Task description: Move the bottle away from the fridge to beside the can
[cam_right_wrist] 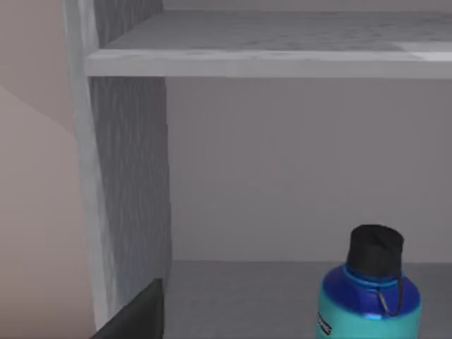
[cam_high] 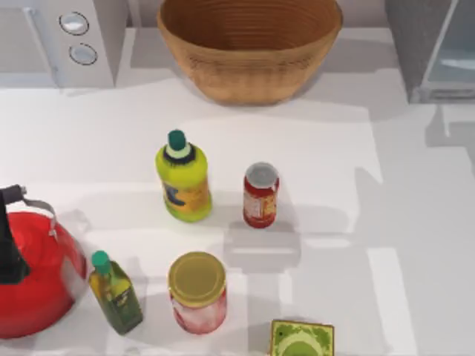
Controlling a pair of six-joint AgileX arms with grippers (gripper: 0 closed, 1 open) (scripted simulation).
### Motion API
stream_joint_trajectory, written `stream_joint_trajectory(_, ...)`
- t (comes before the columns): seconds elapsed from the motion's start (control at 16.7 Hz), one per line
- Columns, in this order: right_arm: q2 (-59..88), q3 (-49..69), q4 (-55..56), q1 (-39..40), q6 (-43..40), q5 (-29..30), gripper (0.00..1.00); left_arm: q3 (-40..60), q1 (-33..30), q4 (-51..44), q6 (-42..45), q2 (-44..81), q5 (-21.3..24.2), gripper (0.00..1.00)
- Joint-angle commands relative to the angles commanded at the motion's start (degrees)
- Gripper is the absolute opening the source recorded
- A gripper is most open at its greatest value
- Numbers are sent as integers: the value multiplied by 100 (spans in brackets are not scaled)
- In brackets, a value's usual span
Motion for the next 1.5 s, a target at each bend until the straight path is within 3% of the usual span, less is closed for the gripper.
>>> stream_joint_trajectory(0.3,3150,1330,1490,-318,3,-265,100,0,0,0,0,0,0,100)
stream_joint_trajectory(0.6,4952,2230,2492,-527,-8,-432,100,0,0,0,0,0,0,100)
stream_joint_trajectory(1.14,5335,2497,2659,-538,-13,-447,100,0,0,0,0,0,0,100)
stream_joint_trajectory(1.5,5897,3645,2094,-458,-18,-348,100,0,0,0,0,0,0,100)
